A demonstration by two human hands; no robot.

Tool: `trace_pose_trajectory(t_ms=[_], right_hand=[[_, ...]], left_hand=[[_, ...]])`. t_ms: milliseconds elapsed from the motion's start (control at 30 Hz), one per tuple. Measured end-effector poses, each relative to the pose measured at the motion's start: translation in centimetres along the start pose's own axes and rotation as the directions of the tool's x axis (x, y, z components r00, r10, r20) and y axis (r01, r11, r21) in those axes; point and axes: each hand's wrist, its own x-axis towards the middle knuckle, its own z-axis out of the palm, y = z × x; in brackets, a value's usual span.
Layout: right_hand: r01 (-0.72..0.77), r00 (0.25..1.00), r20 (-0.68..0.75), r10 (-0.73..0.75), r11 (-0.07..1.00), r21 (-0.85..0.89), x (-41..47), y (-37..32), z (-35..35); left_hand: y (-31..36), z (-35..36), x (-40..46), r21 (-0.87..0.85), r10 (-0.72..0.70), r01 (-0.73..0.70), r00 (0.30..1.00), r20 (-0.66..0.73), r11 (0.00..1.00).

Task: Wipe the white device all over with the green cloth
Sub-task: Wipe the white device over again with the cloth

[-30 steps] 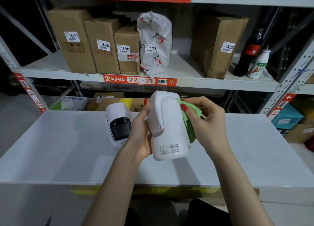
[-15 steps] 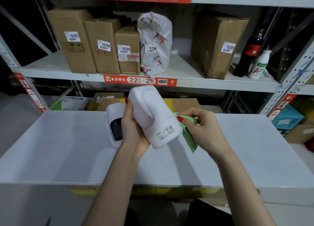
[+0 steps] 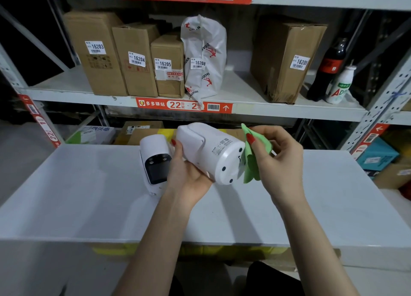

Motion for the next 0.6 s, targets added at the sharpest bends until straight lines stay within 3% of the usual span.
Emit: trace_pose_trajectory(t_ms=[133,300,600], right_hand=[[0.070,0.997,-0.012,-0.071,0.995,-0.075,0.0,0.2,0.1],[0.209,0.977,0.087,-0.194,0.951,-0.227,-0.1,0.6,0.1],[0.190,0.913,0.382,-0.145,0.978,-0.083,-0.4,0.3,0.5]], left_hand=[[-1.3,-0.2,0.3,-0.061,-0.085,0.085,0.996,0.010,0.994],[-2.5,-0.5,0.5,-0.100,-0.112,0.118,0.992,0.065,0.988],[-2.4,-0.4,0.3,-0.217,-0.158,0.152,0.987,-0.011,0.964]])
